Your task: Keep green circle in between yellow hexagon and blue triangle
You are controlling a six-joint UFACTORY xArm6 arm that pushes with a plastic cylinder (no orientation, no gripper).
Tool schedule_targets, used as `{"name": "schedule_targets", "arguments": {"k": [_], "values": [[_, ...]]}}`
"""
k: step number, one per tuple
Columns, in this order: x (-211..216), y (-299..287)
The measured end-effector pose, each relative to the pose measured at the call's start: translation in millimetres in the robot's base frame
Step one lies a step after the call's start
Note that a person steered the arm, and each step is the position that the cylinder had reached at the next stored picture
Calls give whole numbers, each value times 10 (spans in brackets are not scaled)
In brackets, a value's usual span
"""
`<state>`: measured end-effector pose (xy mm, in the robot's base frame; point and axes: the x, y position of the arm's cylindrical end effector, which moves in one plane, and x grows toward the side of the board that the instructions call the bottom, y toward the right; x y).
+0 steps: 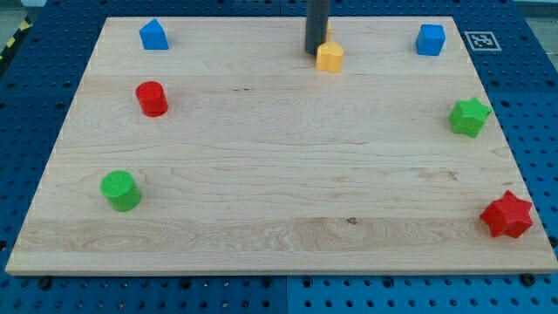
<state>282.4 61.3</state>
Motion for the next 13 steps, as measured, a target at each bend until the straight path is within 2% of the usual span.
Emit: {"name": "schedule_targets", "arguments": {"k": [1, 2, 3, 4, 6, 7, 8, 9, 10, 11, 12, 13], "values": [[368, -344], [1009, -655], [1979, -754], [2373, -1414], [2122, -2880], [2332, -3243], [2889, -3176], [2874, -2781], [2152, -2344], [1645, -2198], [1950, -2299], [1853, -2260]]}}
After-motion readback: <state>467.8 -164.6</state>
